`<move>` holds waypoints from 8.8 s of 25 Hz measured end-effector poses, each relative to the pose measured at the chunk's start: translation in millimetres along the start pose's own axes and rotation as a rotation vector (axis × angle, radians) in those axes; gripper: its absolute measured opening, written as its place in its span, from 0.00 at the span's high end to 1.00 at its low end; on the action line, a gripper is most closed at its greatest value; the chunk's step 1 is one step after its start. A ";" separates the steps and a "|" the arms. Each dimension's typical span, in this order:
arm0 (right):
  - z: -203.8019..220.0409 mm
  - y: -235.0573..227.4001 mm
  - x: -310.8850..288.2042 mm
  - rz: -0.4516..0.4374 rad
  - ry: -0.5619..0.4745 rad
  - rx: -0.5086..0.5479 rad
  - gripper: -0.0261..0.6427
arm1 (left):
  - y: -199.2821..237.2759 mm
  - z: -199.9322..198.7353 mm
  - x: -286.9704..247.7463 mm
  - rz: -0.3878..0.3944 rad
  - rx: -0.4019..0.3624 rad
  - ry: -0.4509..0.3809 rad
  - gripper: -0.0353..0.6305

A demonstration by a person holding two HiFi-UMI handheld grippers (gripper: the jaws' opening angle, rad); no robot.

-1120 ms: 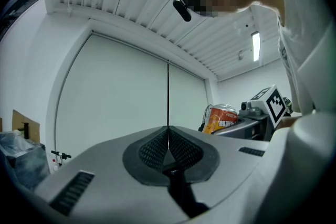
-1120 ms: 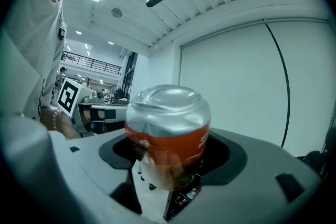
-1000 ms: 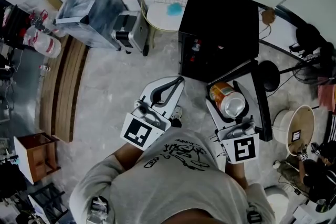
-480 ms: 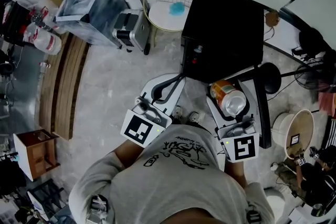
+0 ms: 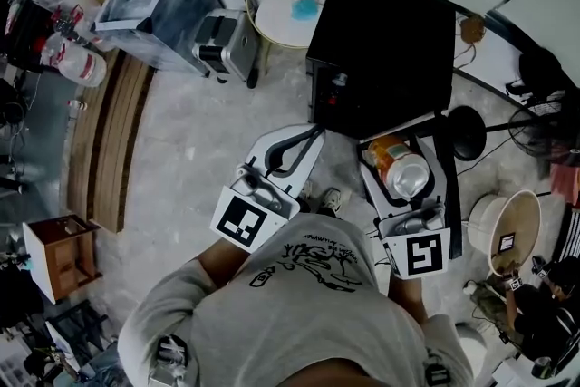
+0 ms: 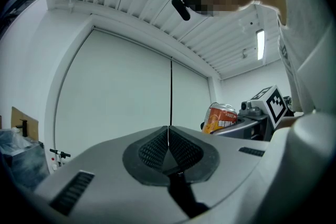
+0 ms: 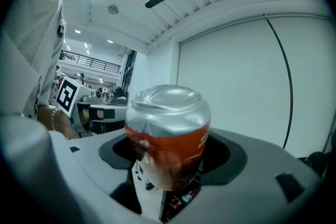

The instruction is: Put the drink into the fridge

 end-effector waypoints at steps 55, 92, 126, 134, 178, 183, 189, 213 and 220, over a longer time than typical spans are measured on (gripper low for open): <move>227.1 -26.5 -92.0 0.017 0.288 -0.071 0.45 | 28.5 218.0 -93.1 0.041 0.074 0.261 0.91; 361.5 -64.4 -214.4 0.004 0.372 -0.065 0.45 | 77.7 327.3 -174.9 0.016 0.045 0.289 0.91; 435.0 -129.4 -308.3 0.046 0.424 -0.077 0.45 | 99.2 371.5 -225.0 -0.002 0.014 0.278 0.91; 456.1 -141.4 -321.4 0.061 0.436 -0.102 0.45 | 97.7 376.9 -231.9 0.002 0.025 0.276 0.91; 431.5 -130.3 -250.7 0.058 0.460 -0.108 0.53 | 78.4 332.8 -199.6 -0.016 0.072 0.273 0.91; 411.6 -116.7 -232.9 0.050 0.437 -0.091 0.60 | 77.5 319.8 -188.3 -0.011 0.077 0.273 0.91; 375.9 -104.3 -209.1 0.027 0.387 -0.094 0.63 | 65.3 297.2 -174.8 0.004 0.064 0.258 0.91; 200.7 -72.6 -126.3 -0.043 0.181 -0.129 0.90 | 32.0 172.9 -113.1 0.066 0.048 0.143 0.91; 146.7 -64.0 -94.3 -0.054 0.119 -0.076 0.92 | 18.1 125.9 -92.8 0.100 0.043 0.104 0.91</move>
Point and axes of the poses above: the fingertips, and each gripper's own axes: x backward along the fingers, y to its left, z out of its underside, the point moved 2 cm from there along x, backward along the fingers, and after that the axes turned 8 degrees about y, right-handed, at the moved point
